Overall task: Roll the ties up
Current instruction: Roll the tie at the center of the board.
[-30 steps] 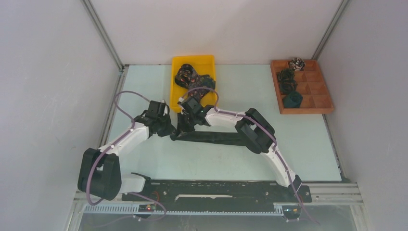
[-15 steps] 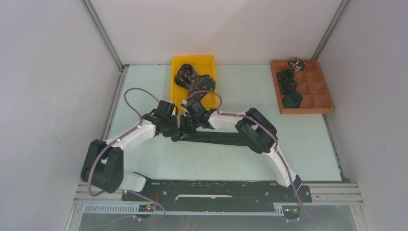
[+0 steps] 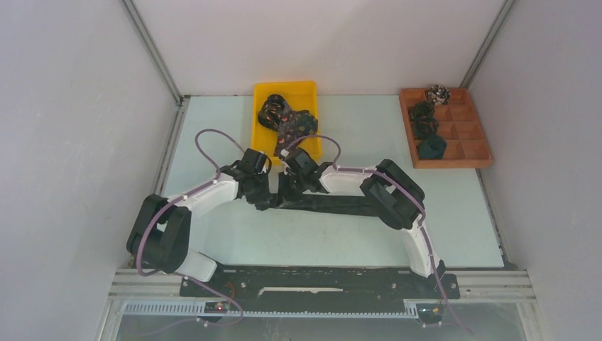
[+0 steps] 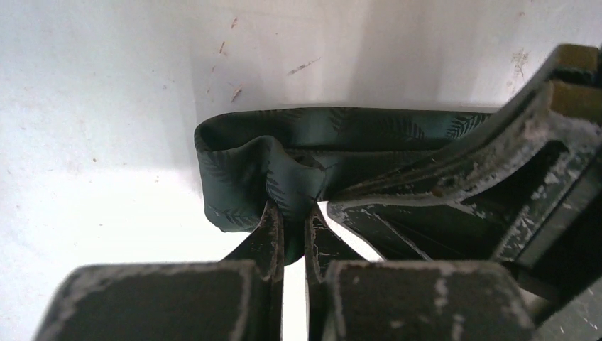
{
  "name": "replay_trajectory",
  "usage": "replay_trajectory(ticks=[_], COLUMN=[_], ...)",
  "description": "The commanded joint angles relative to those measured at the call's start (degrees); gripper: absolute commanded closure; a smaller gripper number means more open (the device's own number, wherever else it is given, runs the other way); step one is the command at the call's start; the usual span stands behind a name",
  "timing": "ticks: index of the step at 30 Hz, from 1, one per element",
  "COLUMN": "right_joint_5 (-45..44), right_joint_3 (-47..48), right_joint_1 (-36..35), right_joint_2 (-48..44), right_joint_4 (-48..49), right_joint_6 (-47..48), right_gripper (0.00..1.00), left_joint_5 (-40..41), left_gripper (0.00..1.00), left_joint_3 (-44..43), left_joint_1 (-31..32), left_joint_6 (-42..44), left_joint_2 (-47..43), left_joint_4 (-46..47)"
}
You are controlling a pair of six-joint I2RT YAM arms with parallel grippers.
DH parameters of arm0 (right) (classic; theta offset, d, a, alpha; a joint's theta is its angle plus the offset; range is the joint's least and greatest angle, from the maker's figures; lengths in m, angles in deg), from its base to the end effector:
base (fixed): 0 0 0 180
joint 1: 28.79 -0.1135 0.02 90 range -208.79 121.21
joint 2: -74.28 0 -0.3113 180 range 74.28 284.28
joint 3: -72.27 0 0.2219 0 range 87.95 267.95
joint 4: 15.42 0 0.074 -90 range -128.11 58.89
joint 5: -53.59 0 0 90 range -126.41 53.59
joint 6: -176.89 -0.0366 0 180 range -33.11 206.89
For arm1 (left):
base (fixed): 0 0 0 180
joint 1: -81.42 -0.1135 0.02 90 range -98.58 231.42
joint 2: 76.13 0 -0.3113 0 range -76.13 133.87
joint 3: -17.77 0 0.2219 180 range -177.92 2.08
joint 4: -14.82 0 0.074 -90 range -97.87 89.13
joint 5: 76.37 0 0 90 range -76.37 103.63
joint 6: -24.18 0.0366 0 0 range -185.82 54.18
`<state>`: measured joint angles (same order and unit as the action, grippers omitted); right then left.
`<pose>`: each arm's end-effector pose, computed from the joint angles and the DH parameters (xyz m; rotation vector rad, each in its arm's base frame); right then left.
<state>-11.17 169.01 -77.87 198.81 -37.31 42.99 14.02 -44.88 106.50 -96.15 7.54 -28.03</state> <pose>0.2909 0.3594 0.1848 -0.3482 2.7224 1.1500 0.2189 -0.1022 0.2440 -0.1267 2.7176 -0.2853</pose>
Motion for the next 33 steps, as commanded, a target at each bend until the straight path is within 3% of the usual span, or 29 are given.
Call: replay_trajectory(ticks=[1, 8, 17, 33], right_joint_5=[-3.06, -4.37, -4.56, -5.47], right_joint_3=[-2.63, -6.28, -6.64, -6.64], right_joint_1=[0.23, 0.39, 0.49, 0.71], right_joint_2=[-6.3, -9.18, -10.01, -12.56], right_joint_4=[-1.42, -1.8, -2.13, -3.18], right_joint_6=[2.62, 3.55, 3.39, 3.42], right_gripper=[0.94, 0.95, 0.95, 0.96], left_joint_5=[-0.56, -0.56, -0.94, -5.62], left_gripper=[1.0, 0.95, 0.68, 0.59], left_joint_3=[-1.88, -2.58, -3.14, -3.4], left_joint_1=[1.59, 2.49, 3.13, 3.13], left_joint_6=[-1.62, -2.11, -1.94, -2.87], left_joint_2=[1.51, 2.54, 2.0, -0.77], left_joint_4=[0.29, 0.58, 0.84, 2.1])
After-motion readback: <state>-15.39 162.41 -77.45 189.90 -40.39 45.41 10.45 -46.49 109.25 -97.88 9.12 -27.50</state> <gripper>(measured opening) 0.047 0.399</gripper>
